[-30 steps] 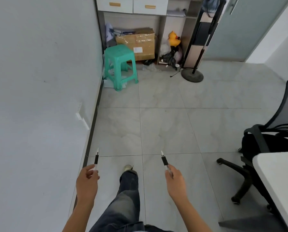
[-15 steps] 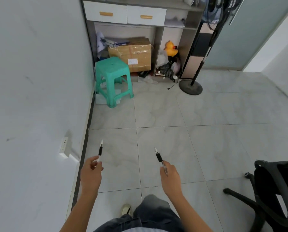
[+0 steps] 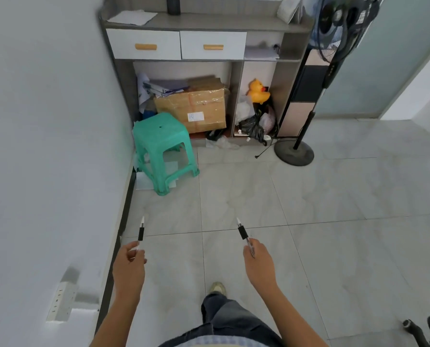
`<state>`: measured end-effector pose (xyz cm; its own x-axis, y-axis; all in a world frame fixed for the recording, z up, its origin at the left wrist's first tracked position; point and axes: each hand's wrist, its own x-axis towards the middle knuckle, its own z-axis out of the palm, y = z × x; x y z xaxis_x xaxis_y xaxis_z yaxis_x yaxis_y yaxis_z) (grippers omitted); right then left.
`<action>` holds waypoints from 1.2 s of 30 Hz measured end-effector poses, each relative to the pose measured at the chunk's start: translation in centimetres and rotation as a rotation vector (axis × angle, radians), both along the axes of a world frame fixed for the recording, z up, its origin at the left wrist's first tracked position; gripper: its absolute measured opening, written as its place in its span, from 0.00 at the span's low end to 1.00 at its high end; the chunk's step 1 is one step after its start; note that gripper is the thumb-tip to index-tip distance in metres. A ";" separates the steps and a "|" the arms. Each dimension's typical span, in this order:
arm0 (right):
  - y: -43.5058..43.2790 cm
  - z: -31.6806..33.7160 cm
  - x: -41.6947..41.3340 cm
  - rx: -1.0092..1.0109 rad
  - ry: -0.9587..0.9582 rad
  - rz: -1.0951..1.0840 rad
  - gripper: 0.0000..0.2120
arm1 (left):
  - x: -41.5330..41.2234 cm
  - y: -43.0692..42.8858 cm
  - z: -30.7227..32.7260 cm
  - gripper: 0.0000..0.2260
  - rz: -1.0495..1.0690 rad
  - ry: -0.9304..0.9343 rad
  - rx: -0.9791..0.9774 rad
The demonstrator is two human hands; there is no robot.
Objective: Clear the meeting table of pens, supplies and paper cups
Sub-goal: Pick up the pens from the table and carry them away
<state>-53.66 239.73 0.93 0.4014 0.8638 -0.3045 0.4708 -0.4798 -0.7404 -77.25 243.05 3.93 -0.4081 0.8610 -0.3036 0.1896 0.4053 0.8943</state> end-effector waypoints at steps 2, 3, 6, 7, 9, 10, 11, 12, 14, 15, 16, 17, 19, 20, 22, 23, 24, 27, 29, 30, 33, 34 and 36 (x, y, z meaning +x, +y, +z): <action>3.7 0.7 2.1 0.020 -0.005 0.016 0.05 | 2.3 3.8 0.6 0.11 -0.001 0.001 0.013; 5.4 0.9 3.2 0.030 -0.007 0.013 0.06 | 3.5 5.6 1.0 0.11 -0.010 -0.002 0.027; 9.9 0.8 5.4 0.026 -0.004 -0.003 0.05 | 7.1 10.0 1.7 0.10 -0.068 -0.010 0.041; 11.1 0.6 5.7 0.015 0.002 0.005 0.05 | 8.0 11.1 1.7 0.10 -0.087 -0.006 0.028; 13.1 -0.1 6.3 0.003 0.008 0.035 0.06 | 9.3 13.0 1.5 0.10 -0.089 0.002 0.006; 14.0 -0.4 6.7 -0.001 0.012 0.043 0.07 | 9.7 14.1 1.4 0.09 -0.074 0.002 -0.007; 15.0 -0.7 7.2 -0.006 0.018 0.046 0.07 | 10.0 15.2 1.2 0.09 -0.055 -0.001 -0.024; 16.2 -0.9 7.7 -0.015 0.022 0.045 0.06 | 10.3 16.4 1.0 0.09 -0.040 -0.003 -0.039; 18.9 -1.3 8.8 -0.029 0.017 0.041 0.05 | 10.9 19.2 0.4 0.10 -0.023 -0.003 -0.054; 20.5 -1.4 9.5 -0.028 0.010 0.040 0.06 | 11.3 20.8 0.2 0.10 -0.015 -0.007 -0.056; 22.3 -1.4 10.1 -0.023 0.006 0.037 0.07 | 11.8 22.5 0.0 0.10 -0.009 -0.012 -0.058; 24.2 -1.2 10.7 -0.017 0.007 0.032 0.07 | 12.4 24.4 -0.2 0.11 -0.006 -0.018 -0.059; 28.4 -1.0 12.0 -0.013 0.011 0.021 0.07 | 13.7 28.6 -0.7 0.11 -0.010 -0.029 -0.055; 30.5 -0.9 12.7 -0.015 0.005 0.016 0.06 | 14.4 30.9 -0.8 0.11 -0.015 -0.033 -0.049; 35.0 -0.6 14.1 -0.022 -0.017 0.009 0.05 | 15.8 35.8 -0.7 0.11 -0.022 -0.046 -0.033; 37.3 -0.2 14.9 -0.026 -0.026 0.005 0.05 | 16.5 38.4 -0.3 0.10 -0.025 -0.062 -0.020; 39.7 0.1 15.6 -0.029 -0.039 0.002 0.05 | 17.2 41.0 -0.1 0.09 -0.033 -0.078 -0.002; 46.7 0.9 17.2 -0.012 -0.066 -0.027 0.05 | 19.0 48.4 0.9 0.08 -0.060 -0.093 0.046; 50.4 1.4 18.0 0.009 -0.065 -0.033 0.05 | 20.2 52.6 1.4 0.09 -0.067 -0.105 0.060; 51.9 1.4 18.4 0.010 -0.070 -0.034 0.06 | 20.7 54.3 1.5 0.09 -0.077 -0.103 0.058; 55.7 0.8 19.6 -0.026 -0.070 -0.029 0.06 | 22.5 58.3 1.3 0.10 -0.116 -0.088 0.040; 57.0 0.4 20.1 -0.045 -0.067 -0.030 0.05 | 22.9 59.5 1.0 0.10 -0.118 -0.084 0.030; 60.2 -0.2 21.2 -0.060 -0.054 -0.045 0.05 | 23.5 62.3 0.4 0.10 -0.089 -0.077 -0.003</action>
